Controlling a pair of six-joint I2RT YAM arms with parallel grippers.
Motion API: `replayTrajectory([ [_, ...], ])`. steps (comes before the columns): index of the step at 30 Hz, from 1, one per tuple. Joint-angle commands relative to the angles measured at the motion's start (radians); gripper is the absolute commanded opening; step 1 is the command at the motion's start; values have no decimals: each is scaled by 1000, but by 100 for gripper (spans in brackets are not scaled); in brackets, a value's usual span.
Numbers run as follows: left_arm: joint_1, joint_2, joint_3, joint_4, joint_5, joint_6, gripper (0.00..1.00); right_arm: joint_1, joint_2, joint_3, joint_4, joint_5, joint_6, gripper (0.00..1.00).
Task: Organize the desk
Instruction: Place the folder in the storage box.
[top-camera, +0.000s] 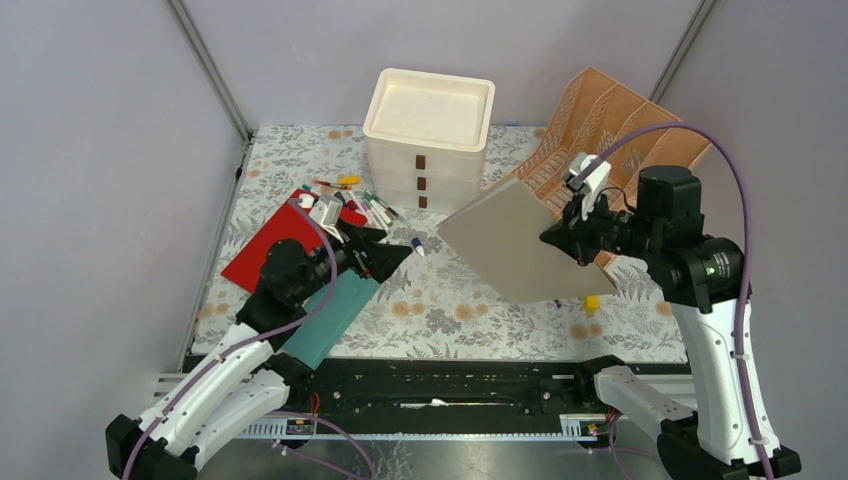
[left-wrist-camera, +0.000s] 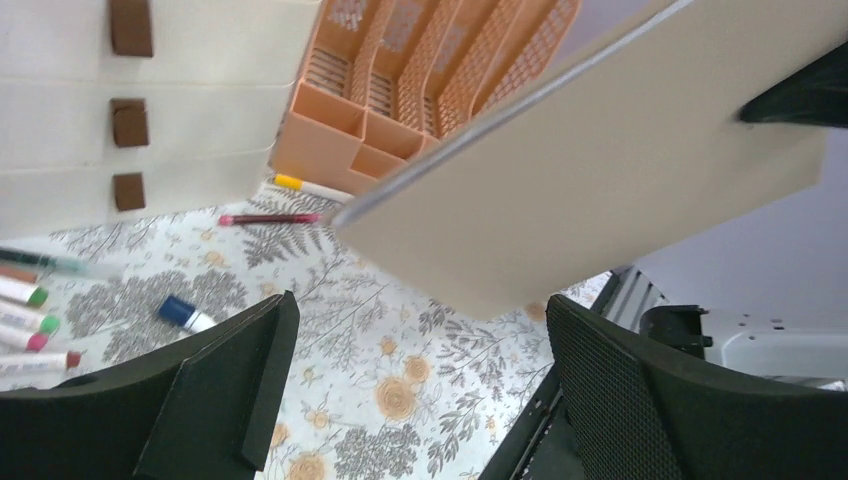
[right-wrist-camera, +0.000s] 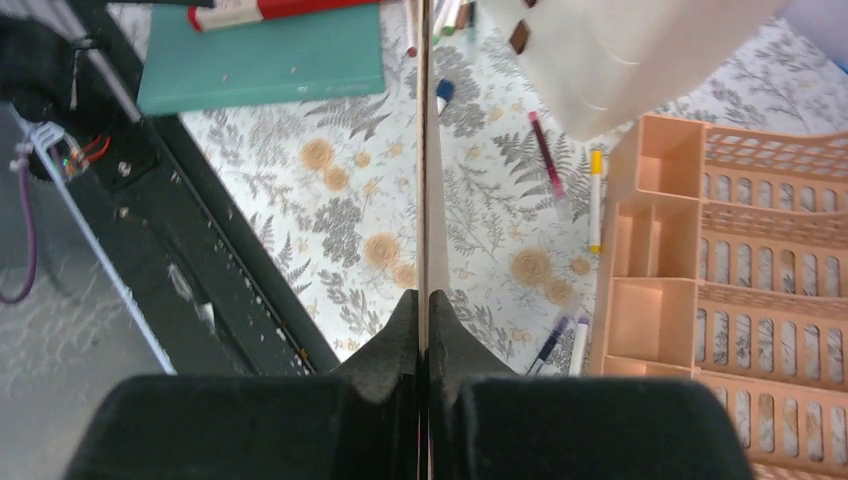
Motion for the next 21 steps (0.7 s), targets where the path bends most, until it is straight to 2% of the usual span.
replayTrajectory([
  [1, 6, -66, -9, -100, -101, 12, 99, -64, -10, 2, 149, 15, 126, 0],
  [13, 7, -167, 94, -373, -150, 96, 99, -141, -76, 5, 262, 224, 299, 0],
  [21, 7, -193, 97, -468, -220, 146, 99, -170, -72, 14, 331, 430, 444, 0],
])
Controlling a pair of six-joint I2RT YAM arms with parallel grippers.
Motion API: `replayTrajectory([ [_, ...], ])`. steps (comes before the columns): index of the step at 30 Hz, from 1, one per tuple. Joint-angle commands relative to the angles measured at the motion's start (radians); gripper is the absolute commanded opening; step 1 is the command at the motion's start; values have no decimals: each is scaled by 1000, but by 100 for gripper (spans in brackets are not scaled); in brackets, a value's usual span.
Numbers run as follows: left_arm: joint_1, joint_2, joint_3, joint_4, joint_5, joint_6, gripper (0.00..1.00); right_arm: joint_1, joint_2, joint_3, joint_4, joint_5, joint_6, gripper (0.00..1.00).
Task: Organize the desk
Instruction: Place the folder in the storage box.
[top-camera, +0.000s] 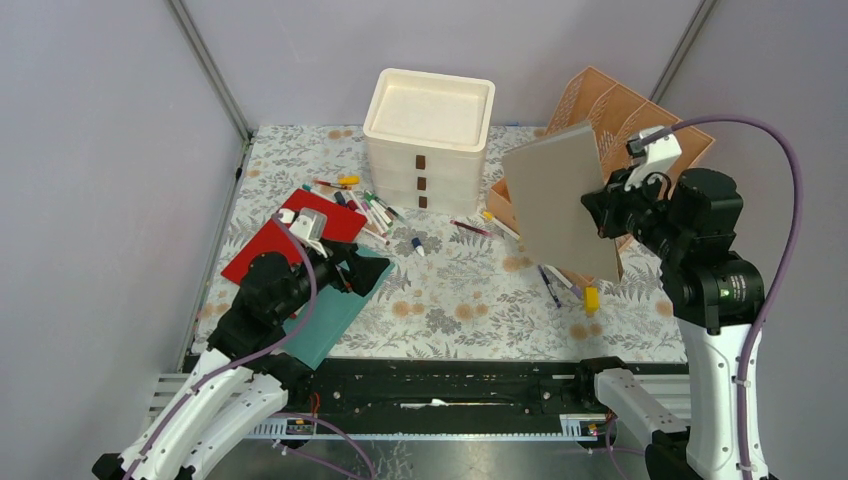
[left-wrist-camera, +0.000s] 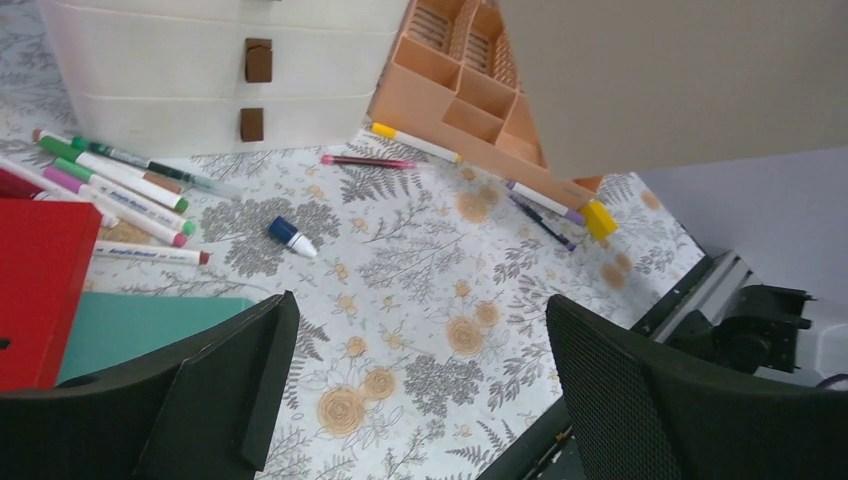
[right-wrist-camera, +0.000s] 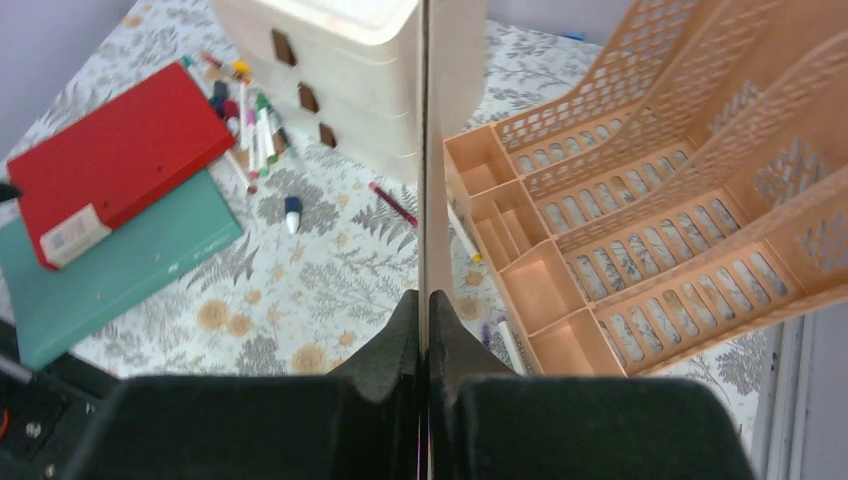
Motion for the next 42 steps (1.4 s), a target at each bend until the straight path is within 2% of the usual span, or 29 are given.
replayTrajectory([
  [1, 5, -3, 36, -51, -52, 38, 99, -13, 17, 34, 125, 145, 134, 0],
  [8, 7, -16, 34, -76, -98, 28, 99, -15, 8, -12, 231, 375, 286, 0],
  [14, 27, -28, 31, -77, -91, 25, 99, -16, 49, 12, 239, 562, 374, 0],
  [29, 81, -9, 34, -75, -60, -5, 99, -25, 246, 156, 242, 673, 530, 0],
  [42, 101, 5, 34, -76, -50, -13, 99, -56, 367, 203, 289, 669, 597, 0],
])
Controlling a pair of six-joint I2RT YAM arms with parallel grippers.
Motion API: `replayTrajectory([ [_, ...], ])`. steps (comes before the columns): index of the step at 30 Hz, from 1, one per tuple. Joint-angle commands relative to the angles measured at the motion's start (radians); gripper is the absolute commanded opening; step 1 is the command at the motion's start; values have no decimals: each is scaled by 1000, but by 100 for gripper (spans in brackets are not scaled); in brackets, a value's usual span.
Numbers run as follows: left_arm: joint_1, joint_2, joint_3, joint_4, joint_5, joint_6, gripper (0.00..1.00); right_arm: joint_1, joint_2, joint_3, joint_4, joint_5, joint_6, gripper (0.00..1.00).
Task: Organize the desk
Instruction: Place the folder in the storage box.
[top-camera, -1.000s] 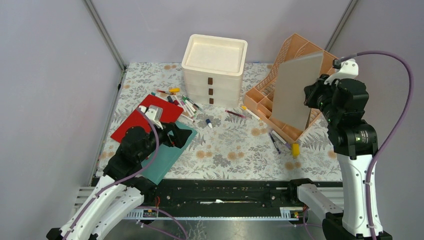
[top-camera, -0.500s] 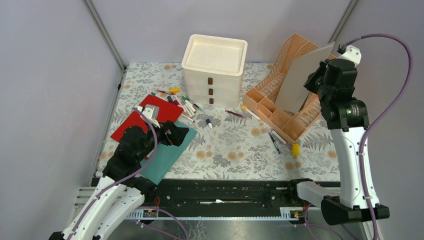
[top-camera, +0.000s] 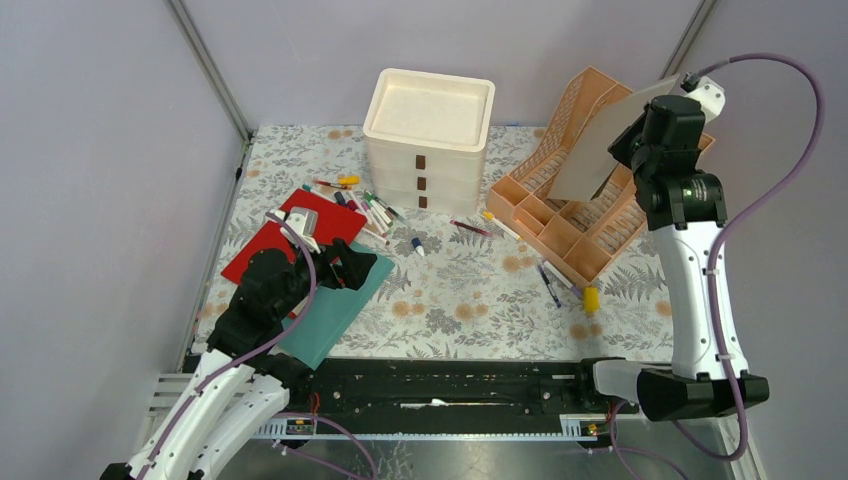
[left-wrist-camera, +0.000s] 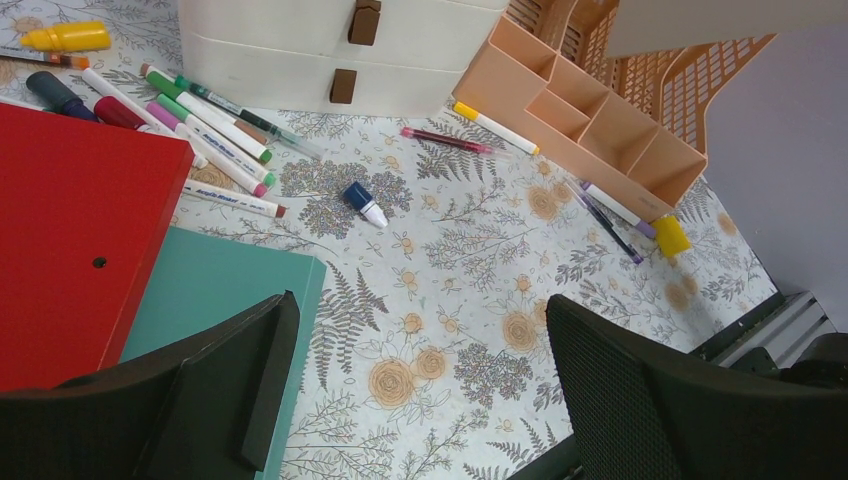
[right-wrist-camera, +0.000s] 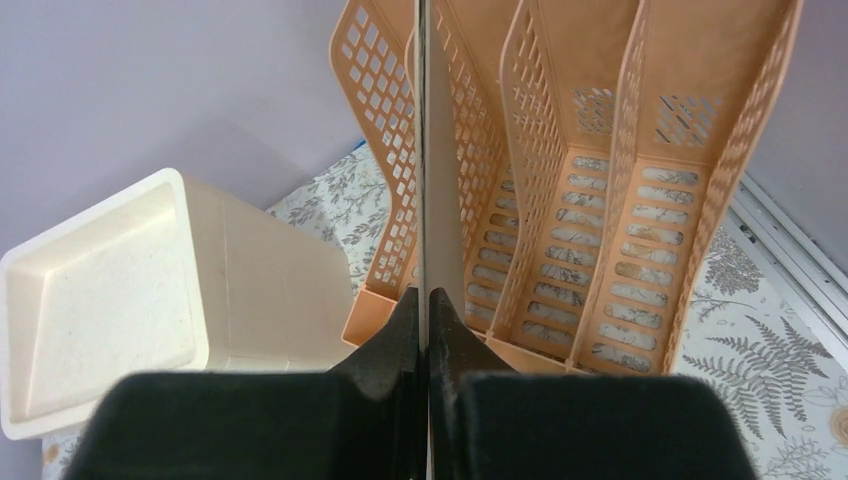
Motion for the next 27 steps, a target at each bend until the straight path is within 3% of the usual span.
replayTrajectory([
  [1, 8, 4, 34, 36, 15, -10, 99, -9, 42, 69, 110, 36, 44, 0],
  [21, 19, 10, 32, 40, 14, -15, 99, -30, 163, 53, 152, 96, 112, 1],
  [27, 22, 14, 32, 40, 14, -15, 99, -33, 172, 31, 152, 53, 134, 13],
])
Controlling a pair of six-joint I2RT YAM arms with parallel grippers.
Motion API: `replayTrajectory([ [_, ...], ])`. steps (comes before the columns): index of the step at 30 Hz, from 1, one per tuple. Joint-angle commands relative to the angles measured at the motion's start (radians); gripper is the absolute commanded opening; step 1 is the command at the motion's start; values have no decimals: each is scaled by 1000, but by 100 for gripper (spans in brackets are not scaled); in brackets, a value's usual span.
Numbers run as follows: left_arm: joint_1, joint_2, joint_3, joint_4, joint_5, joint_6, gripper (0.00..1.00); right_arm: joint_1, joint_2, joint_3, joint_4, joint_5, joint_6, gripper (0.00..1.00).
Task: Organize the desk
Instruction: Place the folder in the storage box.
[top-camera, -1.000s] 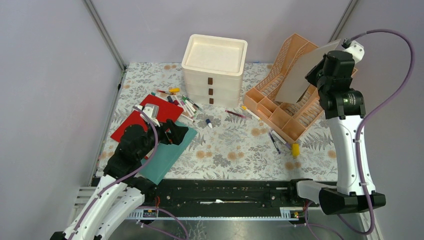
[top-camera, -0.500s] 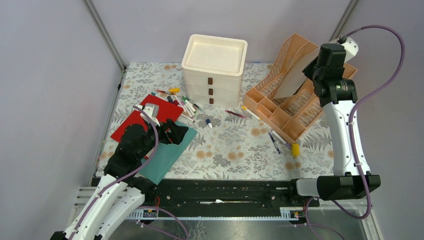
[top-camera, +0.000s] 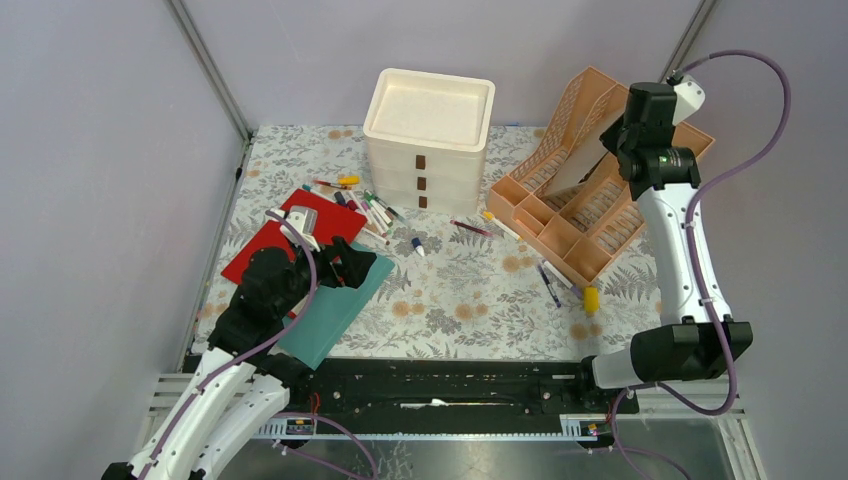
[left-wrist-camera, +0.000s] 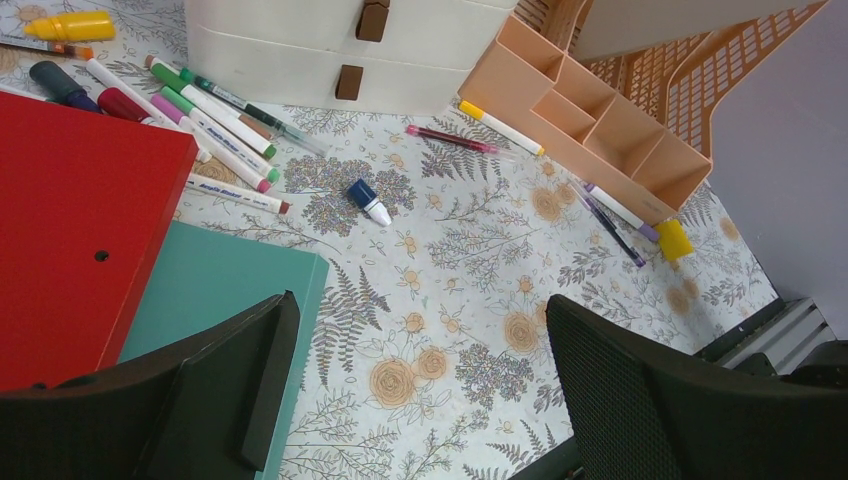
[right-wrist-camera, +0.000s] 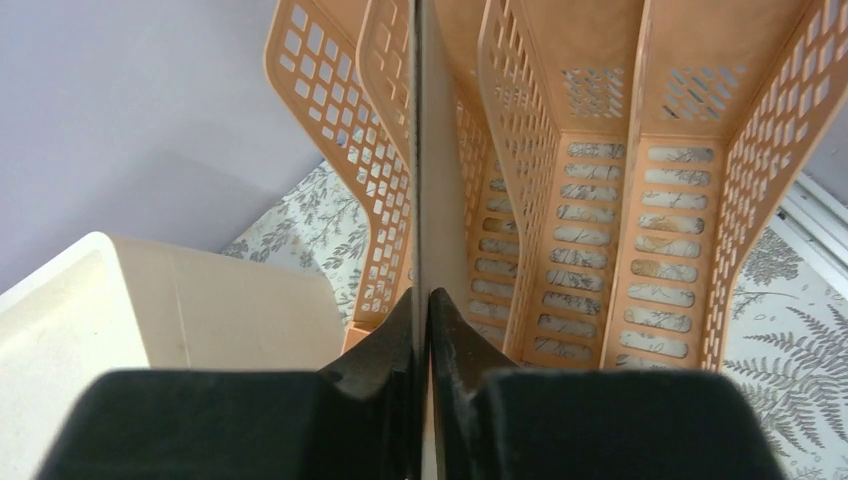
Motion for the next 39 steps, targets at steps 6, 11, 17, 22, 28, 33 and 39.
replayTrajectory([
  [6, 10, 6, 32, 39, 18, -7, 99, -13, 30, 18, 73, -42, 53, 23],
  [11, 10, 4, 32, 39, 14, -7, 99, -27, 58, 38, 70, -57, 57, 41],
  [17, 12, 5, 33, 39, 18, -9, 99, -55, 121, 98, 104, -107, -12, 67],
  [22, 12, 2, 33, 39, 20, -9, 99, -56, 180, 194, 120, -181, -136, 81],
  [28, 12, 0, 32, 39, 21, -7, 99, -62, 187, 249, 130, -153, -217, 85],
  [33, 12, -6, 32, 39, 25, -3, 99, -62, 113, 204, 165, -210, -306, 87],
  [39, 12, -7, 31, 45, 41, 2, 99, -62, -54, 49, 206, -457, -475, 85],
])
